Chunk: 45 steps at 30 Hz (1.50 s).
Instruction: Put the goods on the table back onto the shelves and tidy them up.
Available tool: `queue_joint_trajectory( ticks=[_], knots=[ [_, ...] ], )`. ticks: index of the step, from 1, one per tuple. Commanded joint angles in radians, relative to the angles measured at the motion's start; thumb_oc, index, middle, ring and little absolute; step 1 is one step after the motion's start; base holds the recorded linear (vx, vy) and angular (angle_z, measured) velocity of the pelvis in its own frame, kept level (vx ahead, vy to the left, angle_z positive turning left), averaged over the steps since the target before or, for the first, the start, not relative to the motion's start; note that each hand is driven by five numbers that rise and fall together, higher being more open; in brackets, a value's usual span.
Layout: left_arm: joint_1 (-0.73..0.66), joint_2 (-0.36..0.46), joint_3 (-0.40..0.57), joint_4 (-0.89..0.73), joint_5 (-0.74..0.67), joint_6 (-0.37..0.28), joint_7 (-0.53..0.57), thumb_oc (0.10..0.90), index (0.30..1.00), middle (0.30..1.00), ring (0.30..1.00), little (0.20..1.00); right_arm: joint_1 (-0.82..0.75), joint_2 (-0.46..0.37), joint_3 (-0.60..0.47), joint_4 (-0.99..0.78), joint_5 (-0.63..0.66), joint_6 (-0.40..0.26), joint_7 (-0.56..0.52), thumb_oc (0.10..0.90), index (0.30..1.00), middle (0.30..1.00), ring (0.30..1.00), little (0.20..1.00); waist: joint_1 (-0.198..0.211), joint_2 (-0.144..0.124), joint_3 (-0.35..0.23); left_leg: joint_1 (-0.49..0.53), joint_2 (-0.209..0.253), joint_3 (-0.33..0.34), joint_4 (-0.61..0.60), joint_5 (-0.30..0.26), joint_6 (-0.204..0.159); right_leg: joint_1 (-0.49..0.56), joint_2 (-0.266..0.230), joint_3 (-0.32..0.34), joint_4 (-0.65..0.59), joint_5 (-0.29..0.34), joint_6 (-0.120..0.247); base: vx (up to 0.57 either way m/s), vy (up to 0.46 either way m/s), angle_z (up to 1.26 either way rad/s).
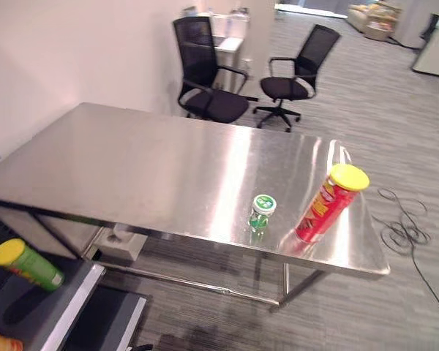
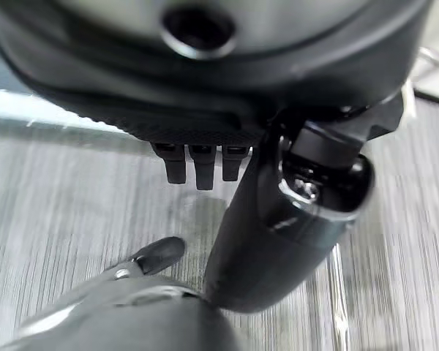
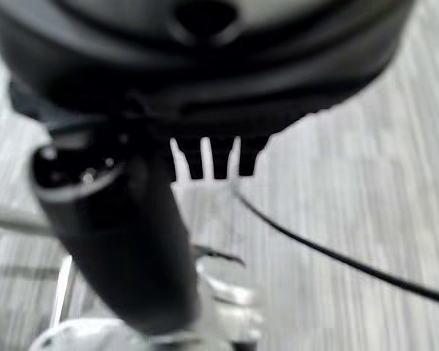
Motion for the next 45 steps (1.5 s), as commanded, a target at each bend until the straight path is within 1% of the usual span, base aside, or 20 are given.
queue_joint_trajectory(
  ticks=[1, 2, 3, 4, 7, 8, 11, 13, 15, 18, 19, 20, 21, 24, 25, 27, 29, 31, 37, 45],
  knots=[
    [-0.036, -0.079, -0.028, 0.021, 0.052, -0.016, -0.03, 0.8, 0.9, 0.9, 0.9, 0.9, -0.067, -0.107, -0.043, -0.15, -0.055, -0.047, -0.069, 0.8, 0.9, 0.9, 0.9, 0.9, 0.026, 0.068, 0.04, -0.005, 0.035, -0.051, 0.005, -0.055, -0.014, -0.04, 0.036, -0.002, 0.047, -0.068, 0.037, -0.05, 0.08, -0.29],
    [-0.033, -0.08, -0.025, 0.023, 0.056, -0.016, -0.031, 0.8, 0.9, 0.9, 0.9, 0.9, -0.038, -0.122, -0.066, -0.202, -0.072, -0.048, -0.077, 0.8, 0.9, 0.9, 0.9, 0.9, 0.016, 0.066, 0.04, -0.004, 0.025, -0.047, 0.005, -0.059, -0.007, -0.051, 0.028, 0.007, 0.058, -0.061, 0.041, -0.09, 0.154, -0.28],
    [-0.035, -0.079, -0.019, 0.024, 0.069, -0.016, -0.036, 0.8, 0.9, 0.9, 0.9, 0.9, 0.007, -0.145, -0.095, -0.301, -0.125, -0.048, -0.099, 0.8, 0.9, 0.9, 0.9, 0.9, -0.004, 0.067, 0.048, 0.01, 0.013, -0.039, 0.005, -0.071, 0.004, -0.061, 0.015, 0.021, 0.081, -0.056, 0.049, -0.08, 0.117, -0.21],
    [-0.035, -0.079, -0.019, 0.024, 0.069, -0.016, -0.036, 0.8, 0.9, 0.9, 0.9, 0.9, 0.008, -0.145, -0.096, -0.302, -0.125, -0.047, -0.099, 0.8, 0.9, 0.9, 0.9, 0.9, -0.004, 0.065, 0.045, 0.006, 0.011, -0.038, 0.005, -0.068, 0.005, -0.064, 0.014, 0.022, 0.079, -0.053, 0.048, -0.06, 0.11, -0.09],
    [-0.033, -0.079, -0.018, 0.007, 0.1, -0.018, -0.043, 0.8, 0.9, 0.9, 0.9, 0.9, 0.061, -0.166, -0.151, -0.397, -0.19, -0.04, -0.122, 0.8, 0.9, 0.9, 0.9, 0.9, -0.028, 0.068, 0.053, 0.024, -0.006, -0.025, 0.005, -0.082, 0.021, -0.077, 0.001, 0.044, 0.103, -0.044, 0.058, -0.04, 0.101, -0.09],
    [-0.031, -0.079, -0.022, -0.001, 0.12, -0.018, -0.045, 0.8, 0.9, 0.9, 0.9, 0.9, 0.089, -0.177, -0.181, -0.449, -0.213, -0.037, -0.126, 0.8, 0.9, 0.9, 0.9, 0.9, -0.04, 0.065, 0.052, 0.03, -0.018, -0.018, 0.005, -0.085, 0.03, -0.083, -0.009, 0.053, 0.113, -0.029, 0.061, -0.04, 0.091, -0.17],
    [-0.029, -0.08, -0.022, 0.006, 0.135, -0.017, -0.055, 0.8, 0.9, 0.9, 0.9, 0.9, 0.12, -0.184, -0.212, -0.523, -0.228, -0.038, -0.124, 0.8, 0.9, 0.9, 0.9, 0.9, -0.051, 0.061, 0.057, 0.044, -0.03, -0.01, 0.005, -0.095, 0.037, -0.089, -0.02, 0.069, 0.132, -0.014, 0.069, -0.03, 0.075, -0.13],
    [-0.029, -0.078, -0.012, 0.01, 0.145, -0.014, -0.06, 0.8, 0.9, 0.9, 0.9, 0.9, 0.147, -0.192, -0.237, -0.627, -0.231, -0.043, -0.107, 0.8, 0.9, 0.9, 0.9, 0.9, -0.065, 0.054, 0.062, 0.053, -0.04, 0.004, 0.005, -0.101, 0.043, -0.099, -0.033, 0.078, 0.144, 0.013, 0.076, -0.04, 0.065, -0.1],
    [-0.033, -0.077, -0.006, 0.016, 0.149, -0.018, -0.065, 0.8, 0.9, 0.9, 0.9, 0.9, 0.178, -0.19, -0.27, -0.717, -0.196, -0.068, -0.08, 0.8, 0.9, 0.9, 0.9, 0.9, -0.08, 0.044, 0.067, 0.055, -0.047, 0.02, 0.005, -0.098, 0.046, -0.11, -0.041, 0.089, 0.147, 0.052, 0.084, -0.05, 0.05, -0.22],
    [-0.03, -0.075, 0.002, 0.012, 0.152, -0.022, -0.066, 0.8, 0.9, 0.9, 0.9, 0.9, 0.211, -0.186, -0.312, -0.796, -0.167, -0.092, -0.059, 0.8, 0.9, 0.9, 0.9, 0.9, -0.096, 0.045, 0.071, 0.06, -0.046, 0.033, 0.005, -0.1, 0.048, -0.115, -0.044, 0.094, 0.154, 0.057, 0.085, -0.04, 0.051, -0.21],
    [-0.024, -0.08, 0.002, 0.003, 0.161, -0.025, -0.069, 0.8, 0.9, 0.9, 0.9, 0.9, 0.223, -0.189, -0.373, -0.902, -0.155, -0.124, -0.072, 0.8, 0.9, 0.9, 0.9, 0.9, -0.112, 0.051, 0.079, 0.068, -0.04, 0.058, 0.005, -0.1, 0.055, -0.116, -0.06, 0.06, 0.193, 0.058, 0.088, -0.05, 0.08, -0.16],
    [-0.023, -0.081, 0.002, 0.003, 0.161, -0.025, -0.069, 0.8, 0.9, 0.9, 0.9, 0.9, 0.225, -0.188, -0.373, -0.904, -0.155, -0.123, -0.072, 0.8, 0.9, 0.9, 0.9, 0.9, -0.112, 0.051, 0.078, 0.068, -0.04, 0.057, 0.005, -0.1, 0.055, -0.116, -0.061, 0.06, 0.195, 0.057, 0.088, -0.06, 0.077, -0.11],
    [-0.02, -0.082, 0.007, 0.001, 0.165, -0.026, -0.068, 0.8, 0.9, 0.9, 0.9, 0.9, 0.232, -0.193, -0.394, -0.938, -0.17, -0.126, -0.078, 0.8, 0.9, 0.9, 0.9, 0.9, -0.116, 0.053, 0.079, 0.067, -0.036, 0.069, 0.005, -0.1, 0.057, -0.117, -0.064, 0.042, 0.215, 0.047, 0.084, -0.04, 0.036, -0.13],
    [-0.008, -0.078, 0.023, -0.004, 0.177, -0.022, -0.072, 0.8, 0.9, 0.9, 0.9, 0.9, 0.243, -0.22, -0.454, -1.027, -0.218, -0.117, -0.091, 0.8, 0.9, 0.9, 0.9, 0.9, -0.111, 0.06, 0.066, 0.053, -0.024, 0.085, 0.005, -0.094, 0.057, -0.108, -0.051, 0.016, 0.281, -0.007, 0.069, -0.05, 0.034, -0.22],
    [-0.008, -0.078, 0.022, -0.004, 0.177, -0.022, -0.072, 0.8, 0.9, 0.9, 0.9, 0.9, 0.243, -0.219, -0.454, -1.027, -0.218, -0.116, -0.091, 0.8, 0.9, 0.9, 0.9, 0.9, -0.111, 0.06, 0.066, 0.052, -0.025, 0.086, 0.005, -0.094, 0.057, -0.109, -0.051, 0.016, 0.282, -0.007, 0.069, -0.03, 0.018, -0.16],
    [-0.003, -0.076, 0.025, 0.004, 0.186, -0.024, -0.076, 0.8, 0.9, 0.9, 0.9, 0.9, 0.234, -0.232, -0.516, -1.131, -0.216, -0.138, -0.108, 0.8, 0.9, 0.9, 0.9, 0.9, -0.093, 0.053, 0.037, 0.028, -0.025, 0.101, 0.005, -0.086, 0.055, -0.08, -0.029, 0.002, 0.281, -0.051, 0.065, -0.02, -0.003, -0.09],
    [-0.003, -0.075, 0.028, 0.001, 0.185, -0.025, -0.075, 0.8, 0.9, 0.9, 0.9, 0.9, 0.23, -0.235, -0.53, -1.158, -0.22, -0.142, -0.106, 0.8, 0.9, 0.9, 0.9, 0.9, -0.088, 0.051, 0.032, 0.022, -0.025, 0.103, 0.005, -0.084, 0.055, -0.075, -0.024, 0.004, 0.272, -0.055, 0.065, 0.01, -0.011, -0.05],
    [0.002, -0.072, 0.039, -0.002, 0.187, -0.024, -0.071, 0.8, 0.9, 0.9, 0.9, 0.9, 0.202, -0.25, -0.579, -1.267, -0.211, -0.163, -0.106, 0.8, 0.9, 0.9, 0.9, 0.9, -0.073, 0.038, 0.022, 0.018, -0.023, 0.104, 0.005, -0.087, 0.056, -0.078, -0.018, -0.003, 0.263, -0.043, 0.068, 0.02, -0.043, -0.21],
    [0.004, -0.069, 0.044, -0.001, 0.195, -0.02, -0.073, 0.8, 0.9, 0.9, 0.9, 0.9, 0.16, -0.287, -0.636, -1.374, -0.192, -0.186, -0.095, 0.8, 0.9, 0.9, 0.9, 0.9, -0.064, 0.027, 0.023, 0.032, -0.023, 0.082, 0.005, -0.1, 0.057, -0.078, -0.024, -0.026, 0.284, -0.039, 0.073, 0.03, -0.022, -0.04],
    [0.003, -0.062, 0.048, -0.006, 0.188, -0.016, -0.071, 0.8, 0.9, 0.9, 0.9, 0.9, 0.099, -0.321, -0.644, -1.48, -0.135, -0.212, -0.059, 0.8, 0.9, 0.9, 0.9, 0.9, -0.042, 0.016, 0.009, 0.032, -0.004, 0.067, 0.005, -0.097, 0.042, -0.048, 0.0, -0.044, 0.232, -0.071, 0.065, 0.03, -0.059, 0.13]
  ],
)
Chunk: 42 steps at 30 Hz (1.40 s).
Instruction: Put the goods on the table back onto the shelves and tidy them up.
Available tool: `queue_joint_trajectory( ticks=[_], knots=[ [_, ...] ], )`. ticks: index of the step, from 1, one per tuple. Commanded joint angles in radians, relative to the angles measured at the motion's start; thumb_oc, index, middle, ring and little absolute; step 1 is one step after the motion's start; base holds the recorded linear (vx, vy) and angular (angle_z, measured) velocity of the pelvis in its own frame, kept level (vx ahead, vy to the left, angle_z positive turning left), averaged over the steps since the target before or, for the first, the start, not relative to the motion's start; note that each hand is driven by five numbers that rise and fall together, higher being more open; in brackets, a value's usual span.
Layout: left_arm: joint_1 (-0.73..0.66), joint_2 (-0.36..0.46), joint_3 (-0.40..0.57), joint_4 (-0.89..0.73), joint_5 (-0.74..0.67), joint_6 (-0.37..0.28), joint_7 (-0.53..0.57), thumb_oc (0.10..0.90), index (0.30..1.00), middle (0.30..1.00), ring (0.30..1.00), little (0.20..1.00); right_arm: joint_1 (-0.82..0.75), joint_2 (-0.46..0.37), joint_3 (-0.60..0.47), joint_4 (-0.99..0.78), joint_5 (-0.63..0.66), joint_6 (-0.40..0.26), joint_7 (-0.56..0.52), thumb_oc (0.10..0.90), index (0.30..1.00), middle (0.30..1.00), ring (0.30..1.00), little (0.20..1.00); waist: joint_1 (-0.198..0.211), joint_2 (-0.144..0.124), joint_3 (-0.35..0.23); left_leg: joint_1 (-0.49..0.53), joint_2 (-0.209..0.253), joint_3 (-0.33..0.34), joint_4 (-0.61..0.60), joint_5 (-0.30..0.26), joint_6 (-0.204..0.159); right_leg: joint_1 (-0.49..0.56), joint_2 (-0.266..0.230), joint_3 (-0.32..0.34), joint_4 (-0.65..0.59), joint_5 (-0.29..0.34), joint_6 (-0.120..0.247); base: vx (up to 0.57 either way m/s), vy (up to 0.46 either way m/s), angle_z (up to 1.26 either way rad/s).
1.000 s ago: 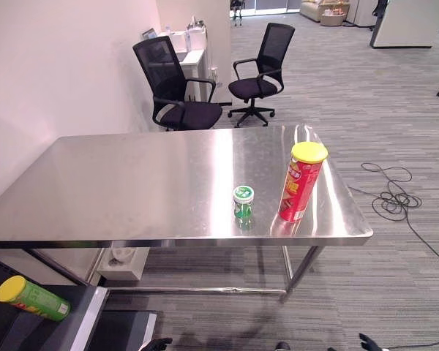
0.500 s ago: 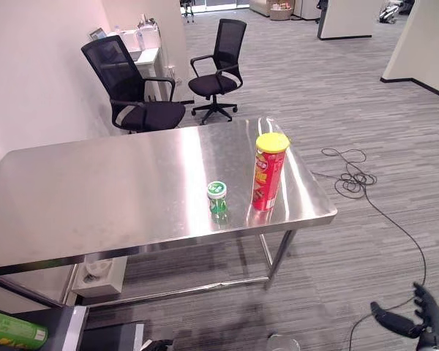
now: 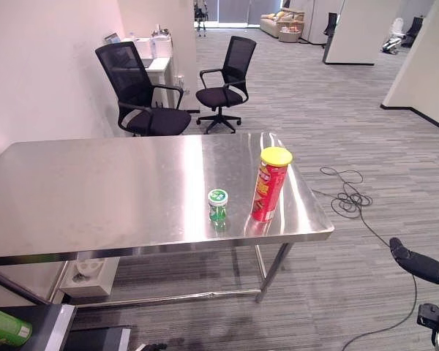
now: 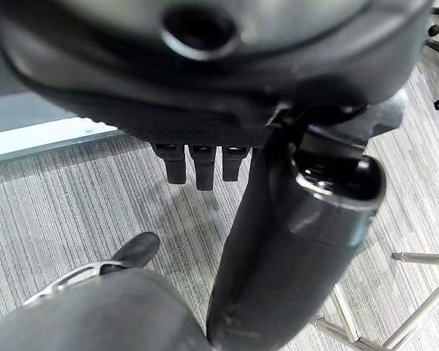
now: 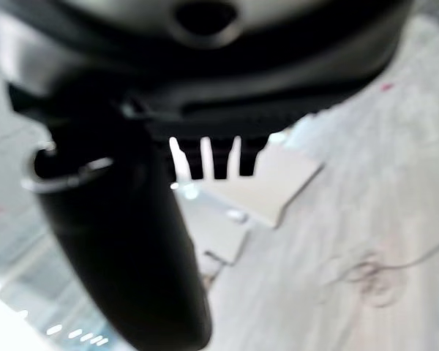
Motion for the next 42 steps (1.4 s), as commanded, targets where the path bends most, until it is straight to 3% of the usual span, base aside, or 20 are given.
queue_joint_trajectory(
  ticks=[1, 16, 20, 21, 23, 24, 26, 34, 42],
  knots=[
    [-0.019, -0.051, -0.008, 0.008, 0.02, -0.006, -0.02, 0.8, 0.9, 0.9, 0.9, 0.9, -0.142, -0.082, -0.078, -0.111, 0.08, -0.141, 0.009, 0.8, 0.9, 0.9, 0.9, 0.9, 0.029, 0.01, 0.012, -0.022, -0.037, -0.013, 0.005, -0.078, 0.036, -0.03, -0.02, -0.017, 0.058, 0.046, 0.05, 0.02, -0.071, 0.1],
    [-0.034, -0.06, -0.067, -0.009, 0.006, -0.001, -0.039, 0.8, 0.9, 0.9, 0.9, 0.9, -0.337, -0.257, 0.078, -0.143, 0.274, -0.151, 0.113, 0.8, 0.9, 0.9, 0.9, 0.9, 0.099, 0.006, -0.029, -0.052, 0.005, -0.042, 0.005, -0.044, -0.008, 0.062, 0.041, -0.052, -0.11, 0.019, 0.031, 0.01, -0.051, 0.07],
    [-0.03, -0.06, -0.062, -0.006, -0.007, -0.001, -0.036, 0.8, 0.9, 0.9, 0.9, 0.9, -0.359, -0.253, 0.095, -0.151, 0.339, -0.166, 0.13, 0.8, 0.9, 0.9, 0.9, 0.9, 0.107, 0.005, -0.035, -0.055, 0.009, -0.044, 0.005, -0.04, -0.014, 0.073, 0.047, -0.055, -0.129, 0.022, 0.029, 0.0, -0.025, 0.08],
    [-0.02, -0.056, -0.053, -0.003, -0.005, 0.001, -0.041, 0.8, 0.9, 0.9, 0.9, 0.9, -0.351, -0.252, 0.144, -0.083, 0.338, -0.146, 0.143, 0.8, 0.9, 0.9, 0.9, 0.9, 0.117, 0.002, -0.036, -0.059, 0.012, -0.045, 0.005, -0.035, -0.018, 0.076, 0.052, -0.057, -0.136, 0.022, 0.027, -0.01, -0.037, 0.1],
    [-0.019, -0.057, -0.045, -0.005, -0.01, -0.001, -0.042, 0.8, 0.9, 0.9, 0.9, 0.9, -0.346, -0.24, 0.136, -0.085, 0.356, -0.136, 0.16, 0.8, 0.9, 0.9, 0.9, 0.9, 0.115, 0.0, -0.039, -0.061, 0.014, -0.045, 0.005, -0.034, -0.02, 0.078, 0.053, -0.059, -0.139, 0.022, 0.026, -0.01, -0.041, 0.05],
    [-0.025, -0.067, -0.047, 0.0, -0.008, 0.002, -0.045, 0.8, 0.9, 0.9, 0.9, 0.9, -0.362, -0.186, 0.19, -0.097, 0.394, -0.159, 0.174, 0.8, 0.9, 0.9, 0.9, 0.9, 0.114, 0.001, -0.039, -0.062, 0.018, -0.043, 0.005, -0.031, -0.025, 0.079, 0.056, -0.056, -0.144, 0.02, 0.024, -0.01, -0.032, 0.02],
    [-0.027, -0.068, -0.046, -0.002, -0.005, 0.002, -0.043, 0.8, 0.9, 0.9, 0.9, 0.9, -0.374, -0.182, 0.216, -0.088, 0.391, -0.158, 0.175, 0.8, 0.9, 0.9, 0.9, 0.9, 0.114, 0.001, -0.039, -0.063, 0.02, -0.044, 0.005, -0.031, -0.026, 0.079, 0.058, -0.057, -0.146, 0.02, 0.023, -0.01, -0.021, 0.01],
    [-0.02, -0.057, -0.04, -0.01, 0.0, -0.004, -0.039, 0.8, 0.9, 0.9, 0.9, 0.9, -0.416, -0.226, 0.311, -0.1, 0.489, -0.143, 0.249, 0.8, 0.9, 0.9, 0.9, 0.9, 0.128, 0.007, -0.041, -0.073, 0.033, -0.045, 0.005, -0.016, -0.043, 0.092, 0.07, -0.066, -0.18, 0.022, 0.017, -0.01, -0.033, 0.0],
    [-0.012, -0.057, -0.016, -0.012, -0.029, -0.008, -0.041, 0.8, 0.9, 0.9, 0.9, 0.9, -0.444, -0.239, 0.383, -0.116, 0.492, -0.13, 0.281, 0.8, 0.9, 0.9, 0.9, 0.9, 0.139, 0.013, -0.048, -0.074, 0.051, -0.036, 0.005, -0.005, -0.058, 0.106, 0.086, -0.06, -0.218, 0.027, 0.014, 0.0, -0.033, 0.01]
  ],
)
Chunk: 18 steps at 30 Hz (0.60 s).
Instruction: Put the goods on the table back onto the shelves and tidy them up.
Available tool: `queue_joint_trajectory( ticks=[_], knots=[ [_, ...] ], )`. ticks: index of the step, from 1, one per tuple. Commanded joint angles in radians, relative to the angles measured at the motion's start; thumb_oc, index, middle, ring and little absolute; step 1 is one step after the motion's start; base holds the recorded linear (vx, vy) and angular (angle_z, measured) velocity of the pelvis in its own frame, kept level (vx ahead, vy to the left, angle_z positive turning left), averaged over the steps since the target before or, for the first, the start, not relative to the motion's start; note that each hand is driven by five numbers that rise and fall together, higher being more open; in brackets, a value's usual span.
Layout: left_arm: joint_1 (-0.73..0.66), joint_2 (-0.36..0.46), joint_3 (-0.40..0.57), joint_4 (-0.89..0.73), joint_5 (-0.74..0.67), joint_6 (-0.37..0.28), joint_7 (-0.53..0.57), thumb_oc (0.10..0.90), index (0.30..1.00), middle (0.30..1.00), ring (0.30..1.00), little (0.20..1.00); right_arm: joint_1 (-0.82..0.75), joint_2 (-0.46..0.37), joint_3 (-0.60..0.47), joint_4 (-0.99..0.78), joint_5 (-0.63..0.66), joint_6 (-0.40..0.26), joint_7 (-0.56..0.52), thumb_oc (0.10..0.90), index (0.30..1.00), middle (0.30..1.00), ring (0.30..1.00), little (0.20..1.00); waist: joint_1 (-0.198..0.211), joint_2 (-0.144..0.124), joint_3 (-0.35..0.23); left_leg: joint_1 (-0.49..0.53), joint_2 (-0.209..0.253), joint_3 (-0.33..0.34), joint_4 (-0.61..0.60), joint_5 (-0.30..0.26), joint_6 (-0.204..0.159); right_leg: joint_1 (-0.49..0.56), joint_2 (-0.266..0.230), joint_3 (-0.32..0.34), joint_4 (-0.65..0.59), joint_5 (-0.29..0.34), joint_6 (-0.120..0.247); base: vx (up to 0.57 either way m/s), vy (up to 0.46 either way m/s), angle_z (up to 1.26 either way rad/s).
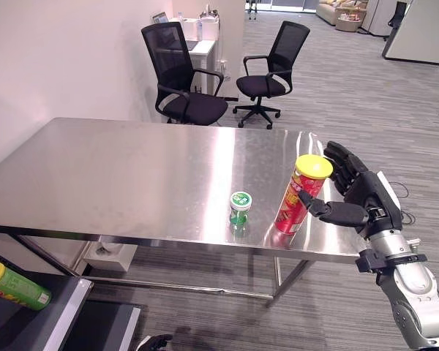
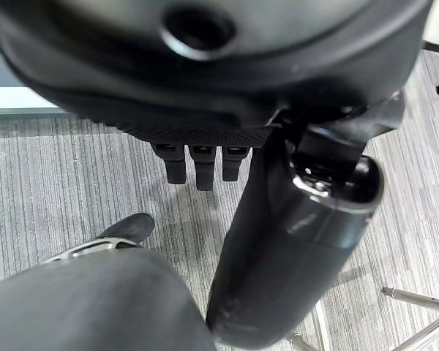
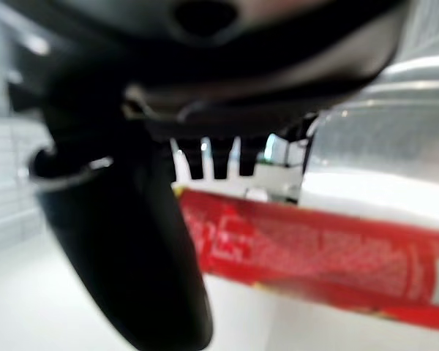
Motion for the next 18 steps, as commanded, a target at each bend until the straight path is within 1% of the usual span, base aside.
queue_joint_trajectory(
  ticks=[1, 4, 10, 12, 16, 17, 18],
  knots=[
    [-0.014, -0.049, -0.026, 0.049, 0.008, -0.018, -0.022, 0.8, 0.9, 0.9, 0.9, 0.9, -0.115, -0.042, -0.047, -0.117, 0.04, -0.082, 0.018, 0.8, 0.9, 0.9, 0.9, 0.9, 0.028, -0.021, -0.036, -0.027, 0.0, 0.026, 0.004, -0.021, -0.017, 0.005, -0.005, 0.031, 0.022, -0.05, 0.041, 0.02, -0.052, 0.01],
    [-0.014, -0.05, -0.026, 0.047, 0.009, -0.02, -0.022, 0.8, 0.9, 0.9, 0.9, 0.9, -0.106, -0.035, -0.046, -0.124, 0.04, -0.083, 0.022, 0.8, 0.9, 0.9, 0.9, 0.9, 0.024, -0.02, -0.036, -0.024, 0.003, 0.028, 0.004, -0.021, -0.018, 0.007, -0.002, 0.034, 0.018, -0.05, 0.041, 0.0, -0.011, -0.03],
    [-0.014, -0.053, -0.037, 0.038, 0.011, -0.024, -0.02, 0.8, 0.9, 0.9, 0.9, 0.9, -0.106, -0.02, -0.022, -0.116, -0.007, -0.078, 0.013, 0.8, 0.9, 0.9, 0.9, 0.9, 0.024, -0.017, -0.035, -0.025, 0.007, 0.029, 0.004, -0.021, -0.021, 0.009, 0.004, 0.039, 0.008, -0.052, 0.038, 0.0, -0.012, -0.06],
    [-0.012, -0.051, -0.038, 0.034, 0.006, -0.026, -0.014, 0.8, 0.9, 0.9, 0.9, 0.9, -0.107, 0.003, -0.017, -0.111, -0.024, -0.082, 0.001, 0.8, 0.9, 0.9, 0.9, 0.9, 0.026, -0.017, -0.034, -0.027, 0.008, 0.025, 0.004, -0.021, -0.021, 0.01, 0.007, 0.038, 0.005, -0.052, 0.036, 0.0, 0.0, 0.0],
    [-0.009, -0.049, -0.026, 0.035, -0.011, -0.024, -0.012, 0.8, 0.9, 0.9, 0.9, 0.9, -0.105, 0.018, -0.022, -0.111, -0.026, -0.085, -0.006, 0.8, 0.9, 0.9, 0.9, 0.9, 0.03, -0.016, -0.032, -0.03, 0.009, 0.019, 0.004, -0.019, -0.022, 0.01, 0.008, 0.035, 0.004, -0.052, 0.034, 0.0, 0.0, 0.0],
    [-0.011, -0.045, -0.018, 0.042, -0.021, -0.03, -0.007, 0.8, 0.9, 0.9, 0.9, 0.9, -0.122, -0.069, -0.133, -0.137, 0.12, -0.119, 0.051, 0.8, 0.9, 0.9, 0.9, 0.9, 0.028, -0.019, -0.037, -0.029, 0.009, 0.017, 0.004, -0.018, -0.024, 0.012, 0.009, 0.033, 0.003, -0.052, 0.035, 0.03, 0.002, 0.03],
    [-0.011, -0.04, -0.018, 0.067, -0.025, -0.024, -0.003, 0.8, 0.9, 0.9, 0.9, 0.9, -0.183, -0.134, -0.147, -0.097, 0.195, -0.144, 0.024, 0.8, 0.9, 0.9, 0.9, 0.9, 0.032, -0.023, -0.039, -0.028, 0.009, 0.015, 0.004, -0.017, -0.026, 0.014, 0.011, 0.032, 0.003, -0.052, 0.036, 0.04, 0.003, 0.05]
  ],
)
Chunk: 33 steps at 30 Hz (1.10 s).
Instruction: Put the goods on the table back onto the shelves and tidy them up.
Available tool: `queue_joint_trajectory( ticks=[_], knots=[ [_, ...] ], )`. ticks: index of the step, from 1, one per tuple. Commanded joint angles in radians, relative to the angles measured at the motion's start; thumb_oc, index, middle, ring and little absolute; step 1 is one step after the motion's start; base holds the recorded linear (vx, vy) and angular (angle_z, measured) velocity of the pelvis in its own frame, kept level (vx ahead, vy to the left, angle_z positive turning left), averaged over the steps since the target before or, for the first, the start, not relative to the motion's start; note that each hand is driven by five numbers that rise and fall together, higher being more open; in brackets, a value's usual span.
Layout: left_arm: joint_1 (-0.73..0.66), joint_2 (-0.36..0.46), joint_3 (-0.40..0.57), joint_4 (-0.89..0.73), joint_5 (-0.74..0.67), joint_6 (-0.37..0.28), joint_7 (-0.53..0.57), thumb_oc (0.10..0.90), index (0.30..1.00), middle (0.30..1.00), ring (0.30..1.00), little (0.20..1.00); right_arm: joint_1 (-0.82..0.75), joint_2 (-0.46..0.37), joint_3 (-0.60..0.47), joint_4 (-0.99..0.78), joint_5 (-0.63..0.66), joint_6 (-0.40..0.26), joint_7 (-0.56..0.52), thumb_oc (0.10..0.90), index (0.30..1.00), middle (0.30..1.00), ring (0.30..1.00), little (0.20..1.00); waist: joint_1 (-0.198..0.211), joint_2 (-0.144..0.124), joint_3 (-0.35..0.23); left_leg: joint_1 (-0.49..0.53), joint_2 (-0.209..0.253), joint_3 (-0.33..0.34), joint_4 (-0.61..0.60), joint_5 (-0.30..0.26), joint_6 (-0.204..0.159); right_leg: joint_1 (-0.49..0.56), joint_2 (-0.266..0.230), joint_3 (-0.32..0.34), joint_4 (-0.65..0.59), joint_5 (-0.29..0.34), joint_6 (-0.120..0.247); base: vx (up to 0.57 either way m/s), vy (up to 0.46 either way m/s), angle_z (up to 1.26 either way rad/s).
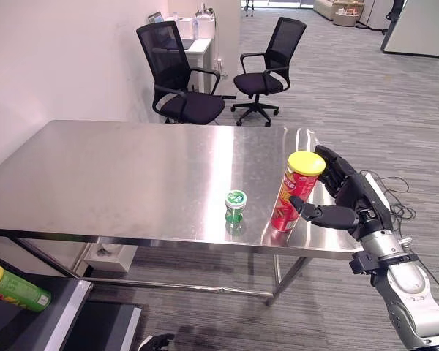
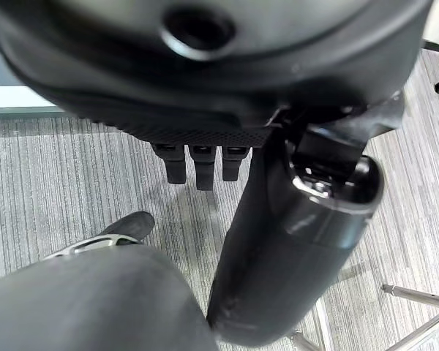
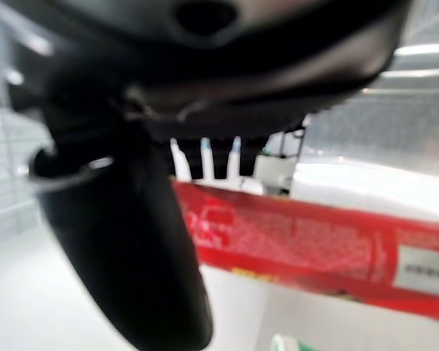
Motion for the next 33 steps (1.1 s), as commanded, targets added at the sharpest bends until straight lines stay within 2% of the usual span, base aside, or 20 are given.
queue_joint_trajectory(
  ticks=[1, 2, 4, 12, 17, 21, 25, 33],
  knots=[
    [-0.009, -0.027, -0.045, 0.067, -0.025, -0.022, -0.01, 0.8, 0.9, 0.9, 0.9, 0.9, -0.234, -0.147, -0.148, -0.038, 0.237, -0.162, -0.021, 0.8, 0.9, 0.9, 0.9, 0.9, 0.042, -0.041, -0.048, -0.028, -0.003, 0.003, 0.004, -0.021, -0.02, 0.016, -0.005, 0.016, 0.017, -0.062, 0.047, 0.02, 0.004, 0.1],
    [-0.002, -0.024, -0.057, 0.053, -0.027, -0.023, -0.01, 0.8, 0.9, 0.9, 0.9, 0.9, -0.265, -0.16, -0.113, 0.01, 0.234, -0.155, -0.037, 0.8, 0.9, 0.9, 0.9, 0.9, 0.047, -0.041, -0.048, -0.03, -0.004, -0.001, 0.004, -0.021, -0.019, 0.017, -0.005, 0.012, 0.017, -0.062, 0.046, 0.01, 0.003, 0.11],
    [0.003, -0.021, -0.067, 0.044, -0.045, -0.022, -0.015, 0.8, 0.9, 0.9, 0.9, 0.9, -0.292, -0.159, -0.082, -0.006, 0.222, -0.139, -0.034, 0.8, 0.9, 0.9, 0.9, 0.9, 0.057, -0.042, -0.049, -0.032, -0.004, -0.007, 0.004, -0.021, -0.019, 0.018, -0.005, 0.008, 0.017, -0.063, 0.046, 0.0, 0.004, 0.06],
    [0.003, -0.023, -0.087, 0.041, -0.061, -0.014, -0.025, 0.8, 0.9, 0.9, 0.9, 0.9, -0.355, -0.146, -0.076, 0.03, 0.175, -0.135, -0.068, 0.8, 0.9, 0.9, 0.9, 0.9, 0.075, -0.039, -0.05, -0.038, -0.009, -0.024, 0.004, -0.022, -0.016, 0.023, -0.01, -0.003, 0.015, -0.06, 0.046, 0.02, 0.015, 0.1],
    [0.01, -0.019, -0.074, 0.038, -0.076, -0.012, -0.033, 0.8, 0.9, 0.9, 0.9, 0.9, -0.358, -0.176, -0.062, 0.029, 0.142, -0.114, -0.055, 0.8, 0.9, 0.9, 0.9, 0.9, 0.077, -0.042, -0.049, -0.04, -0.011, -0.026, 0.004, -0.022, -0.015, 0.021, -0.011, -0.004, 0.016, -0.06, 0.046, 0.0, 0.004, 0.01],
    [0.008, -0.018, -0.06, 0.04, -0.081, -0.014, -0.036, 0.8, 0.9, 0.9, 0.9, 0.9, -0.33, -0.204, -0.095, 0.002, 0.108, -0.107, -0.054, 0.8, 0.9, 0.9, 0.9, 0.9, 0.072, -0.044, -0.048, -0.04, -0.011, -0.026, 0.004, -0.023, -0.016, 0.02, -0.011, -0.007, 0.017, -0.059, 0.047, 0.0, 0.0, 0.0],
    [0.01, -0.019, -0.049, 0.041, -0.083, -0.012, -0.041, 0.8, 0.9, 0.9, 0.9, 0.9, -0.272, -0.225, -0.176, -0.025, 0.122, -0.117, -0.053, 0.8, 0.9, 0.9, 0.9, 0.9, 0.06, -0.047, -0.047, -0.041, -0.009, -0.025, 0.004, -0.026, -0.018, 0.017, -0.01, -0.005, 0.015, -0.061, 0.047, 0.0, -0.01, 0.02],
    [0.013, -0.024, -0.07, 0.026, -0.063, -0.015, -0.05, 0.8, 0.9, 0.9, 0.9, 0.9, -0.241, -0.238, -0.17, -0.049, 0.113, -0.098, -0.022, 0.8, 0.9, 0.9, 0.9, 0.9, 0.047, -0.042, -0.044, -0.039, -0.01, -0.02, 0.004, -0.024, -0.018, 0.014, -0.008, 0.006, 0.011, -0.061, 0.047, 0.0, -0.003, 0.0]
  ],
)
